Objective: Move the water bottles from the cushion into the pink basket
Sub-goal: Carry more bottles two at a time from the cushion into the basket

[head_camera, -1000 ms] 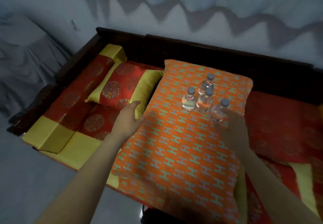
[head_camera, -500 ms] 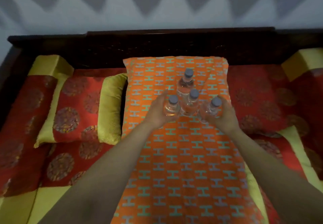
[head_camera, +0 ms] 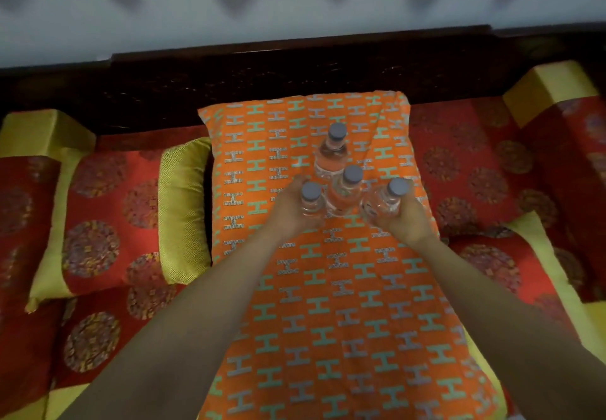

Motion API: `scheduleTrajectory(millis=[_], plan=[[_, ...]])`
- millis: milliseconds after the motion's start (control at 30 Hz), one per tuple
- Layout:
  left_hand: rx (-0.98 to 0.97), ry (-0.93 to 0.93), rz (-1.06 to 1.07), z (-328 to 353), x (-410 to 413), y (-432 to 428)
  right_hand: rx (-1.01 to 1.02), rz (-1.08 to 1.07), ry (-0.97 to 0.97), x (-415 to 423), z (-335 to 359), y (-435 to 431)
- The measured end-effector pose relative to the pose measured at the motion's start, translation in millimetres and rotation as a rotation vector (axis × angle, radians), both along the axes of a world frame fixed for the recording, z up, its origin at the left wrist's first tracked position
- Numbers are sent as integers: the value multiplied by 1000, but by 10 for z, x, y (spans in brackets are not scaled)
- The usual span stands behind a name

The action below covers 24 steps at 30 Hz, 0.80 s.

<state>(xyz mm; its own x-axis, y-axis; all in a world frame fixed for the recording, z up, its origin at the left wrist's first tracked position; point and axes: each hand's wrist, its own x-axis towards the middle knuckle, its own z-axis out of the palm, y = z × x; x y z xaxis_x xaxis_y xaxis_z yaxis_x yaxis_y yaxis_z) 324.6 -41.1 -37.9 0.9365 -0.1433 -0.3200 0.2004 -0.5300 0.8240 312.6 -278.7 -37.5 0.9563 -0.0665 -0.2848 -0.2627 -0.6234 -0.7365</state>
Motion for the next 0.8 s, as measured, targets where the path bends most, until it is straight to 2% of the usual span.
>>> scheduleTrajectory(millis=[133,200,400,600,800], plan=[[-24,20,209,113,-141,79,158,-110,-46,-82,84,19],[-3,-13,219,268,-175,130,215,-151,-83,-121,203,30],[-62,-164,159,693,-257,127,367,-184,-146,-286,536,-29],[-68,-273,44,999,-344,-274,391,-308,-198,-672,802,-362],[-76,-329,-77,1243,-433,-864,347,-468,-266,-1155,1084,-1051]])
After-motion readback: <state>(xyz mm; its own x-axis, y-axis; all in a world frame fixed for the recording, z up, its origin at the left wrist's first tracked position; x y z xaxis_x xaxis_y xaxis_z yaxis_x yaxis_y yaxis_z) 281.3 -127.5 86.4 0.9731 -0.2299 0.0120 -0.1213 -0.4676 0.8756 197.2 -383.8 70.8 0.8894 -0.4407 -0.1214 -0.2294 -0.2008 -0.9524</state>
